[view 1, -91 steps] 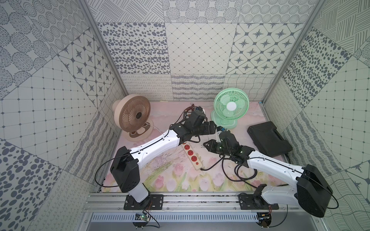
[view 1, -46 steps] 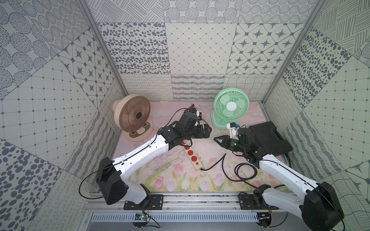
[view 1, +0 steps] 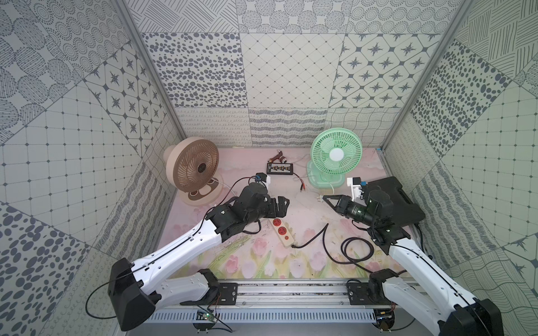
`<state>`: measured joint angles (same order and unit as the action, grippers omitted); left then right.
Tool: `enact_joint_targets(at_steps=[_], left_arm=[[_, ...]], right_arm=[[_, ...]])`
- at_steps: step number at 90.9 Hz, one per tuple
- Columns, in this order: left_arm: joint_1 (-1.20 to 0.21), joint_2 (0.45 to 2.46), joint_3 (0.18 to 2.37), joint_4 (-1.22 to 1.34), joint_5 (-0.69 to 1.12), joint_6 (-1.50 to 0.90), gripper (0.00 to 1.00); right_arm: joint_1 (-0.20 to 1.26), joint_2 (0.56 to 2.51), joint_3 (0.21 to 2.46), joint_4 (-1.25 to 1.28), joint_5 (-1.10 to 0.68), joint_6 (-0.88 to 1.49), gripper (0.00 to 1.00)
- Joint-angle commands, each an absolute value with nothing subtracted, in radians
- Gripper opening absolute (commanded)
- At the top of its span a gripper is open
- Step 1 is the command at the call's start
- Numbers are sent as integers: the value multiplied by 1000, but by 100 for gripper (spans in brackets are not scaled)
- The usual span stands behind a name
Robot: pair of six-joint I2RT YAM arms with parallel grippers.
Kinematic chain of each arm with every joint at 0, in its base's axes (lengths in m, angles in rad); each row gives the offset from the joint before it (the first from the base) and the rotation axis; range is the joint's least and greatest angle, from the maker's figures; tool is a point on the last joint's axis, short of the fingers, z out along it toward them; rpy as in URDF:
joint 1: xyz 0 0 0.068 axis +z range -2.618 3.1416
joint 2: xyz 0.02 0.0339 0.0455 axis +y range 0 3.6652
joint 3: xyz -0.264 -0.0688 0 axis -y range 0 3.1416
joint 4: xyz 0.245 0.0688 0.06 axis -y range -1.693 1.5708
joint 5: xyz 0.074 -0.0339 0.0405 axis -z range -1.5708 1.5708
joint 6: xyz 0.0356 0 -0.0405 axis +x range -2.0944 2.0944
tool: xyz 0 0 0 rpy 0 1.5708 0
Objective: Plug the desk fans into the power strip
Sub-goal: Pick up the plug from the center of the board, then insert the plug into the socket.
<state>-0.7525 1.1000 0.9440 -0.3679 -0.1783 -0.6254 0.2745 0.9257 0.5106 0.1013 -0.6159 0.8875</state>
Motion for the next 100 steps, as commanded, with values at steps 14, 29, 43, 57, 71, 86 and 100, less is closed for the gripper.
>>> enact_joint_targets(at_steps=[14,29,43,57,71,86,100], left_arm=[[-732,920,655,-145,-303,-611,100],[-716,872,578,-60,-323,-597,99],[-690,871,548,-42,-320,-599,99],[-664,885,544,-40,-305,-613,100],[-647,896,536,-36,-291,-623,99],[-636,911,538,-34,-279,-630,100],[-629,911,536,-35,-280,-633,99]], right_arm=[[275,1027,491,208,-733,823,0],[286,1084,479,234,-753,803,0],[322,1113,477,250,-704,799,0],[392,1121,489,246,-598,783,0],[449,1136,499,252,-525,772,0],[483,1195,532,251,-495,771,0],[530,1235,557,243,-447,756,0]])
